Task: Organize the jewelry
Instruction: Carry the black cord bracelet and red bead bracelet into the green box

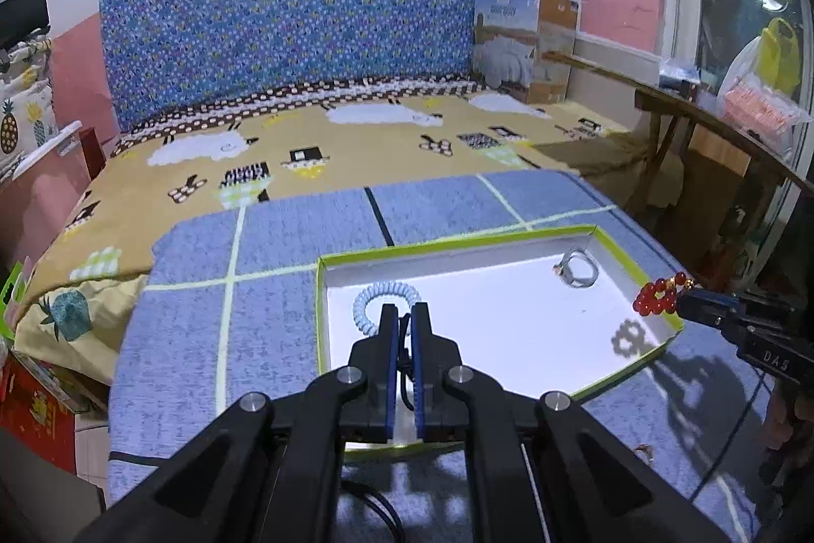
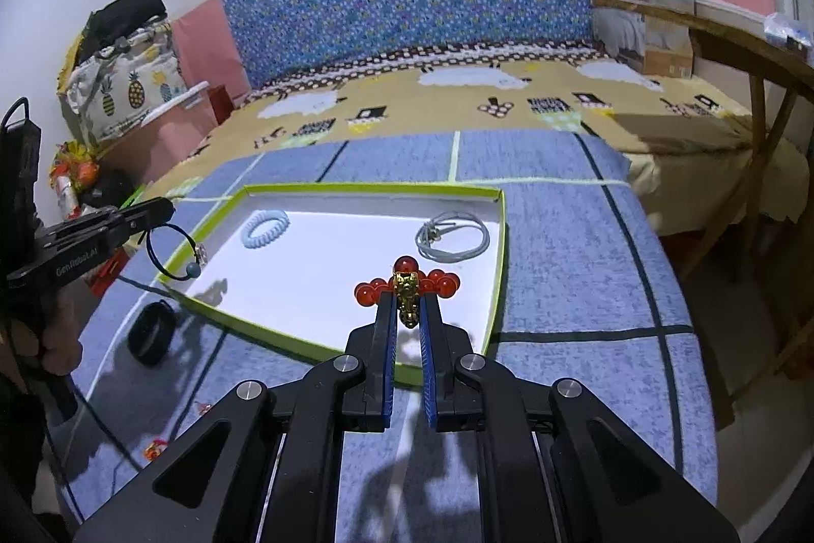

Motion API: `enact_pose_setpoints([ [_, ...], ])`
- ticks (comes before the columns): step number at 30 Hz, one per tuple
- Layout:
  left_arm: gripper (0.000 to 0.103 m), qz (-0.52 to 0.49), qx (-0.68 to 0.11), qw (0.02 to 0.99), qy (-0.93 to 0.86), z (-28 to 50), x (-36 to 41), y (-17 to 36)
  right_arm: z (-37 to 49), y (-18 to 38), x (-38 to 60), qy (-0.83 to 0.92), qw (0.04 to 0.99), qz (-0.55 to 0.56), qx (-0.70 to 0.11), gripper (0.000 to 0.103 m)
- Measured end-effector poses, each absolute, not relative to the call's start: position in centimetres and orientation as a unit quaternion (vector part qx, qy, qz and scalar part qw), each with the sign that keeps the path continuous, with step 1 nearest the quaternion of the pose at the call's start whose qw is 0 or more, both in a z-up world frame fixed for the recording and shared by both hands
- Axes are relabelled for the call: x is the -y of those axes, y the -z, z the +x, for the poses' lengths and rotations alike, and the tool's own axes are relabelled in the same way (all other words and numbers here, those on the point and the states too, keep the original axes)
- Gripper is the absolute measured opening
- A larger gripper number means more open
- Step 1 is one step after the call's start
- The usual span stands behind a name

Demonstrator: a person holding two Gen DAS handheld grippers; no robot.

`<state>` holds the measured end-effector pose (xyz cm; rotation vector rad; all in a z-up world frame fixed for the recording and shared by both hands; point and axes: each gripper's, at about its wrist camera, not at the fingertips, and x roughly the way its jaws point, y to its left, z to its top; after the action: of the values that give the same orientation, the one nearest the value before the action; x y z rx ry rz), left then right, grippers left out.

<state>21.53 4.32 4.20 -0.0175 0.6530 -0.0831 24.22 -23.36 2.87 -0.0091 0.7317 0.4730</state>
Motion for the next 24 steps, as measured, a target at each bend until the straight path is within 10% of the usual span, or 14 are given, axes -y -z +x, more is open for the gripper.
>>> enact_pose_setpoints([
  [24, 0.006, 0.007, -0.365, 0.930, 0.035, 22.5, -4.2, -0.4, 26.3, -0.5, 23.3, -0.211, 0.888, -0.008, -0.409, 0.009],
])
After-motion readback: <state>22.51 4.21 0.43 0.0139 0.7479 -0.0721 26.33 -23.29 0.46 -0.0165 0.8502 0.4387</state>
